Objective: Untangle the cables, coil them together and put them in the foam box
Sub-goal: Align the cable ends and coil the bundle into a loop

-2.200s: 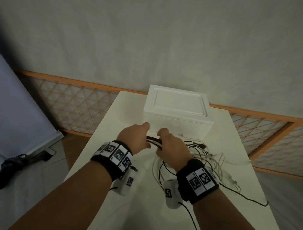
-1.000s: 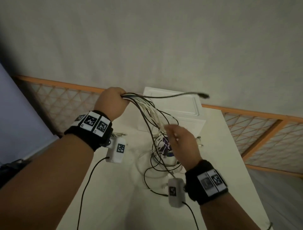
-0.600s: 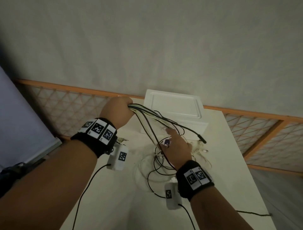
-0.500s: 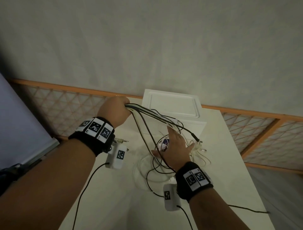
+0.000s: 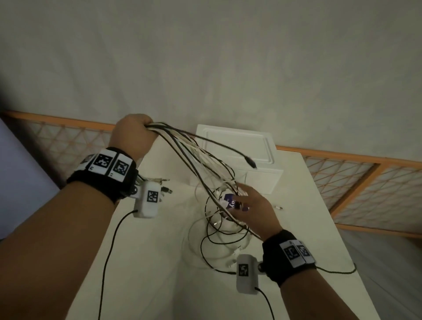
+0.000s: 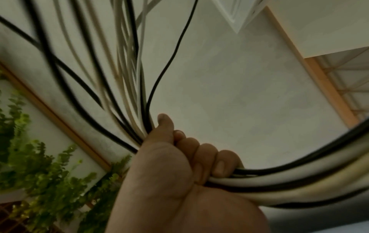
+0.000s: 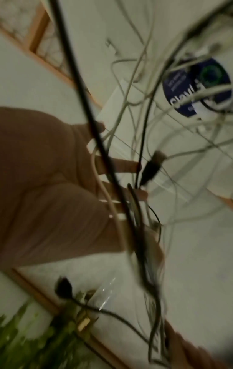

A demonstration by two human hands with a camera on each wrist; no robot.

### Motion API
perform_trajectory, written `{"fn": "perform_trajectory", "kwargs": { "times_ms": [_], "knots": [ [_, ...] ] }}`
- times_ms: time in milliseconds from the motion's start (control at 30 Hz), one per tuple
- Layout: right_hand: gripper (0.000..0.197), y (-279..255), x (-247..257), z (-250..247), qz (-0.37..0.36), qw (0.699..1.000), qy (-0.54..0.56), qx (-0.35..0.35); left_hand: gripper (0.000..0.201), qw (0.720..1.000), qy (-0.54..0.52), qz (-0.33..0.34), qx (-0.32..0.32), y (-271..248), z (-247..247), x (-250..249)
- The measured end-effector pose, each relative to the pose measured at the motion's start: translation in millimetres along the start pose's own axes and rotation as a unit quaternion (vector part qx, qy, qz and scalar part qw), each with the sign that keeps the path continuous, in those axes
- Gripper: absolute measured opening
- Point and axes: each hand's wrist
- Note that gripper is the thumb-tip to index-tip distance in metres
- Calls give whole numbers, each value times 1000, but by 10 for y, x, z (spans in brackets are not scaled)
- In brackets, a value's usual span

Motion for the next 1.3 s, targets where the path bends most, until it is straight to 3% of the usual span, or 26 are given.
{"fn": "perform_trajectory", "kwargs": {
  "times_ms": [67,133,200,267,300,367,433,500,533,567,633,700,767,800,867,933,1000,1067,1133,1167,1233,1300],
  "knots": [
    [51,-57,-89,-50,34,994,-99,-25,14,999,-5,-16,-35,46,-102,62],
    [52,-123,-201,-29,75,961,-264,18,11,999,8,-21,-38,66,-152,110],
    [49,-152,-216,28,100,948,-296,58,10,999,20,-16,-21,45,-124,125],
    [38,-163,-91,56,105,950,-293,40,12,1000,18,-13,-13,13,-66,135],
    [38,-154,-15,50,111,938,-326,31,13,1000,15,-13,-12,1,-44,145],
    [56,-148,99,49,116,915,-385,27,15,1000,8,-14,-13,-4,-25,173],
    [62,-163,166,48,100,911,-399,26,19,1000,-5,-19,-16,-4,-36,189],
    [63,-154,176,31,92,960,-262,32,25,999,-20,-23,-22,12,-66,195],
    [64,-154,201,30,90,987,-127,32,28,999,-26,-22,-26,22,-87,203],
    [63,-120,181,43,87,996,8,8,29,999,-32,-23,-31,33,-111,211],
    [45,-55,113,22,112,959,244,-93,23,998,-44,-31,-43,58,-154,240],
    [20,-92,-44,13,134,903,354,-202,15,993,-81,-53,-66,67,-199,292],
    [33,-118,-389,22,151,931,236,-233,17,986,-113,-79,-96,67,-261,332],
    [34,-137,-498,67,168,954,178,-176,18,985,-109,-80,-105,74,-292,331],
    [39,-123,-662,144,271,957,96,-32,18,993,-74,-52,-80,79,-313,304],
    [54,-42,-618,157,283,954,85,-45,16,999,-32,-12,-22,48,-246,244],
    [37,52,-214,143,175,978,-30,-107,17,1000,-14,2,23,-11,-131,166],
    [22,86,316,155,15,987,-58,-148,22,999,-15,11,46,-68,-32,96],
    [21,171,732,231,-114,988,-28,-103,16,997,-34,30,63,-114,4,13],
    [27,246,819,290,-137,989,-13,-43,18,996,-50,44,64,-132,-11,-33],
    [43,377,745,412,-87,989,-69,96,22,994,-76,63,37,-110,-114,-103],
    [40,382,345,468,30,959,-207,189,14,994,-87,55,-20,-26,-320,-101]
  ]
}}
Point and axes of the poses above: each hand's wrist, its own y-axis towards the middle knuckle, its own z-axis out of the palm, x = y × z, and after that the axes turned 11 degrees about x, right-handed
